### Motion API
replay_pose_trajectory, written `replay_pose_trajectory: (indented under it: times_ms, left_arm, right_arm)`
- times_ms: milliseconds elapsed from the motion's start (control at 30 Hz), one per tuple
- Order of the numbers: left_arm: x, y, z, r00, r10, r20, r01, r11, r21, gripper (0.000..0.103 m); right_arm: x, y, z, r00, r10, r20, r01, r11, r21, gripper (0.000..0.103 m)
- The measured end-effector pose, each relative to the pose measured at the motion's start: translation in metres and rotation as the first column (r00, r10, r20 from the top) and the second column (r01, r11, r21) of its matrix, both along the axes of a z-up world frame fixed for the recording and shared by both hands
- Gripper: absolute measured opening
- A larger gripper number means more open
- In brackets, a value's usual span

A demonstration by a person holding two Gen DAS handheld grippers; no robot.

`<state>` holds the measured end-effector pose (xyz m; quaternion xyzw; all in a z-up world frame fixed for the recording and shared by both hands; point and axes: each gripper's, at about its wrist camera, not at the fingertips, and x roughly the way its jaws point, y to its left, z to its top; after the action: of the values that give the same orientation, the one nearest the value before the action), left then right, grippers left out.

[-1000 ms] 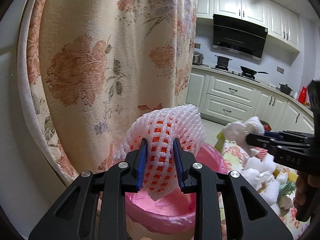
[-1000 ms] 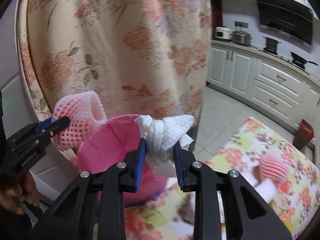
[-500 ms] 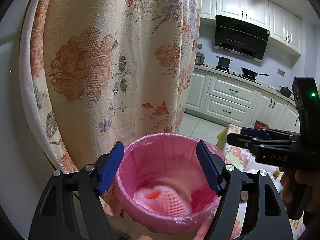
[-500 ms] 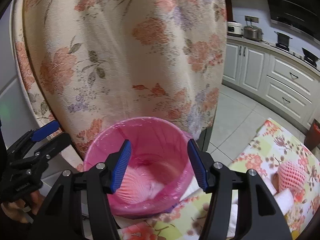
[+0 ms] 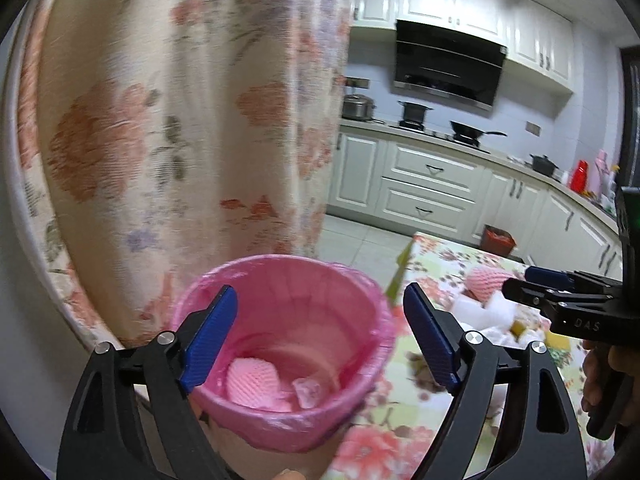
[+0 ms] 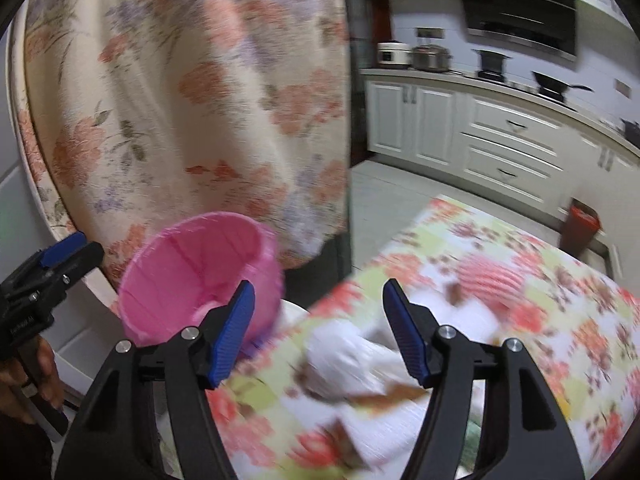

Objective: Collect trash
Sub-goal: 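Move both tools back over the table toward the remaining trash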

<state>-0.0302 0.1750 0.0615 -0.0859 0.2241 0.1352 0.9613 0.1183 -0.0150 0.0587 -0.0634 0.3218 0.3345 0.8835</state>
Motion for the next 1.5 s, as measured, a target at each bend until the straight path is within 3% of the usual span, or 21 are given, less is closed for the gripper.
replay_pose_trajectory:
  times_ms: [333, 600, 767, 1200, 1500]
  left_arm:
    - [0.021, -0.057, -0.005, 0.993, -0.112, -0.024, 0.112, 0.994, -0.002, 0.081]
    - [0.036, -0.091, -0.016, 0.981, -0.187, -0.054, 0.186, 0.982, -0.014, 0.081]
    - [0.045, -0.109, -0.027, 0.969, -0.233, -0.083, 0.231, 0.973, -0.027, 0.082]
    - [0.062, -0.133, -0.055, 0.943, -0.295, -0.153, 0.289, 0.956, -0.056, 0.082]
    - [0.070, -0.140, -0.065, 0.932, -0.314, -0.181, 0.308, 0.949, -0.065, 0.082]
  right_arm:
    - [-0.006, -0.099, -0.024, 0.986, -0.162, -0.026, 0.161, 0.987, -0.028, 0.067]
    - [-0.014, -0.140, -0.047, 0.973, -0.226, -0.051, 0.223, 0.973, -0.058, 0.070]
    - [-0.019, -0.152, -0.062, 0.966, -0.248, -0.071, 0.242, 0.967, -0.081, 0.077]
    - [-0.022, -0.155, -0.103, 0.958, -0.256, -0.131, 0.236, 0.960, -0.148, 0.079]
    - [-0.025, -0.148, -0.110, 0.962, -0.233, -0.143, 0.211, 0.965, -0.154, 0.084]
